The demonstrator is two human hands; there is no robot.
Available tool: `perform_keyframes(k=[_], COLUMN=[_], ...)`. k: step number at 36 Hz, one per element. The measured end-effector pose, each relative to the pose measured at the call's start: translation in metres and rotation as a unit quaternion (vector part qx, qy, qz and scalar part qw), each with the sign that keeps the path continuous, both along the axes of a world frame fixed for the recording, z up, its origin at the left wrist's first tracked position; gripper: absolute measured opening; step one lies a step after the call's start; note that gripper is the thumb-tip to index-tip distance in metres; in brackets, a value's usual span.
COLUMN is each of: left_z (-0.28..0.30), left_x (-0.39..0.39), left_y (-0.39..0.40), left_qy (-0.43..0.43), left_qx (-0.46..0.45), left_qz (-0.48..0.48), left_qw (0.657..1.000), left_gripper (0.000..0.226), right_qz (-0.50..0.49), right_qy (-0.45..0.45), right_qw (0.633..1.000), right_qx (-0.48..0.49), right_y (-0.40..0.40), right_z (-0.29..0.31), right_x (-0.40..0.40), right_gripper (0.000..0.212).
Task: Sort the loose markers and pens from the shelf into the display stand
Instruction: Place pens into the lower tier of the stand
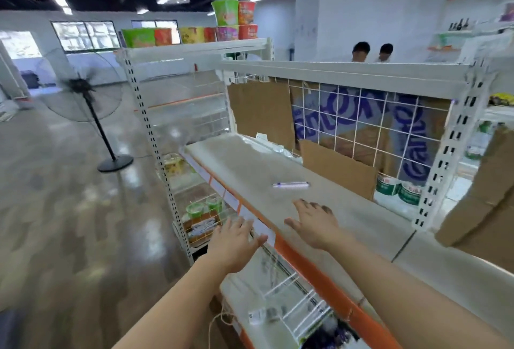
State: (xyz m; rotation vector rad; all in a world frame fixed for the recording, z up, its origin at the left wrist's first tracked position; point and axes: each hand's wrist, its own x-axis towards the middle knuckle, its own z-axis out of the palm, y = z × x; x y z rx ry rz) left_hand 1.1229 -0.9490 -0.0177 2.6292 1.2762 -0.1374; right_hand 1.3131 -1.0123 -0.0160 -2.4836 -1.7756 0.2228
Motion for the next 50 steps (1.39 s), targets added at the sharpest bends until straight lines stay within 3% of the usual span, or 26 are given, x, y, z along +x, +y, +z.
perform_keyframes(k=[11,20,25,34,45,50], left_z=[-0.020,-0.039,-0.054,-0.053,-0.045,-0.042], left_x=[0.056,0.111,0.143,0.185,0.202,0.203], left_y=[0.089,0.160,0.190,0.199,0.193,0.189], left_qy=[-0.006,-0.021,-0.053,-0.065,-0.044,-0.044], left_qx=[-0.021,0.012,-0.014,-0.056,-0.093,-0.094], left_qz=[-0.037,-0.136,-0.179,-0.254,-0.243,-0.230], left_qw=[0.999,0.990,0.982,0.964,0.965,0.968], left_gripper=[0.066,0.057,0.052,0.035,0.032,0.026], right_qz=[-0.041,-0.111,-0.137,-0.142,-0.117,-0.155], right_qy=[0.015,0.002,-0.005,-0.048,-0.034,-0.010], right_qw=[0.998,0.992,0.987,0.987,0.992,0.988], right_qx=[-0.038,-0.058,-0.082,-0.053,-0.040,-0.017], right_y=[0.075,0.126,0.148,0.163,0.155,0.144], right_z=[-0.014,-0.043,-0.056,-0.054,-0.053,-0.052], right_x=[0.047,0.080,0.093,0.100,0.102,0.105], right_gripper=[0.058,0.051,0.052,0.023,0.019,0.025])
